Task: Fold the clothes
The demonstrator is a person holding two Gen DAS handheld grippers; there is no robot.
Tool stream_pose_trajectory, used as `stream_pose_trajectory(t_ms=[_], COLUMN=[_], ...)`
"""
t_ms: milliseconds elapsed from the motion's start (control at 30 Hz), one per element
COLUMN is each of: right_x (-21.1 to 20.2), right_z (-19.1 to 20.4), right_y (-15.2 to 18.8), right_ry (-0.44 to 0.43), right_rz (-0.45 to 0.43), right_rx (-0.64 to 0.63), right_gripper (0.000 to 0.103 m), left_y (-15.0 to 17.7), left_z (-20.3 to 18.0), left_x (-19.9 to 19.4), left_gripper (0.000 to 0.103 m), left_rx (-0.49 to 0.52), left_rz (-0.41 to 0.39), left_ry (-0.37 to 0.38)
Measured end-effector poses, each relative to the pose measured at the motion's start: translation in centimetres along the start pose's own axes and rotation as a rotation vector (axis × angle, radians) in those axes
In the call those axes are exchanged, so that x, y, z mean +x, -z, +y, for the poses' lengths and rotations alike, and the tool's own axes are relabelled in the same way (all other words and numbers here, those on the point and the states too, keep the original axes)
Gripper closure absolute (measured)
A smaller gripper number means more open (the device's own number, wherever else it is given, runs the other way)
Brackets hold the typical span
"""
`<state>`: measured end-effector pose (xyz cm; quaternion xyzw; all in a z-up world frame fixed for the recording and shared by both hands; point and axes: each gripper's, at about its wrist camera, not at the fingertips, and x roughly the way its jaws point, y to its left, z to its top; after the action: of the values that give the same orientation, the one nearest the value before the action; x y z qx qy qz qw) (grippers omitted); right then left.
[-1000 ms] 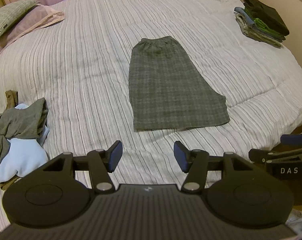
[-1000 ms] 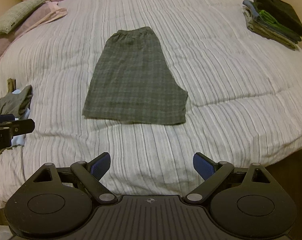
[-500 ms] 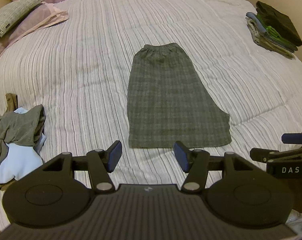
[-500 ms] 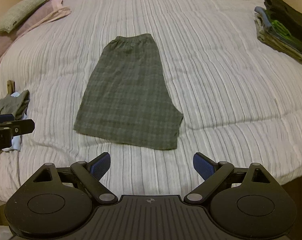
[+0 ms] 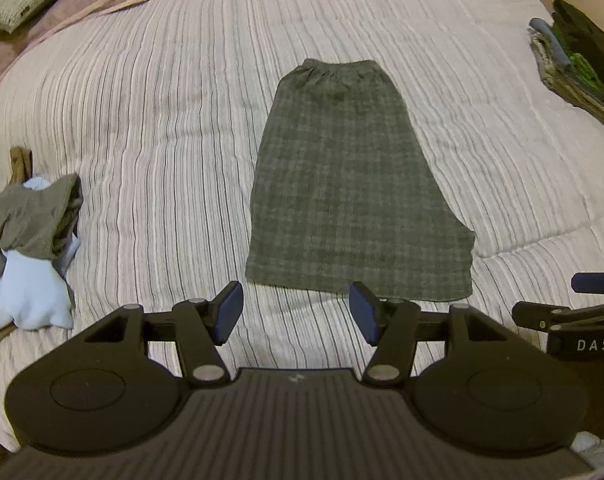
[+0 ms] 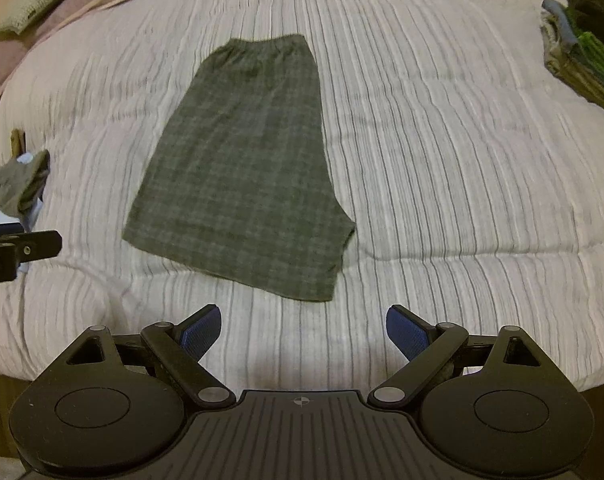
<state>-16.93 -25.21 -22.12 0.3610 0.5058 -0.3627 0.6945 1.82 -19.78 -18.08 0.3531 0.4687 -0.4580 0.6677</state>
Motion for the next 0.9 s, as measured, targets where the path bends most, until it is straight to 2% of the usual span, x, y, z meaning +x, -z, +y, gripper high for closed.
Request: stream_pose_trajectory(t_ms=[233,500,600,667,900], right_x=[2.6,6.2,7.0,7.5,10.4], right_z=[-3.0,-7.5,-8.8,-9.3,-9.2], right_y=[0.6,1.1,1.3,1.5,1.4], right_ry=[-0.023,-0.162,-0.217,-0.248,-0.352], right_rz=[0.022,-0.042,-0.074,-0.103,-0.163], right_rx=[0.073,0.269,0.35,0.378,0.369], right_gripper=[0.011,0.011,0.011,0.011,0.012], left_y=[0.6,1.5,1.7,1.4,-0.1], left_z=[1.8,6.3,7.8,8.7,10.7], left_x=[2.3,6.5,8.8,10.3,14.7], left_gripper=[0.048,0.06,0.065,0.065,0.064], left_rx=[-0.058,-0.118,-0.144,-0.158,-0.157], left_rz=[0.015,-0.016,-0.008,-0.005,-0.031], left_ry=[0.029,0.113,0.177,0.234,0.342])
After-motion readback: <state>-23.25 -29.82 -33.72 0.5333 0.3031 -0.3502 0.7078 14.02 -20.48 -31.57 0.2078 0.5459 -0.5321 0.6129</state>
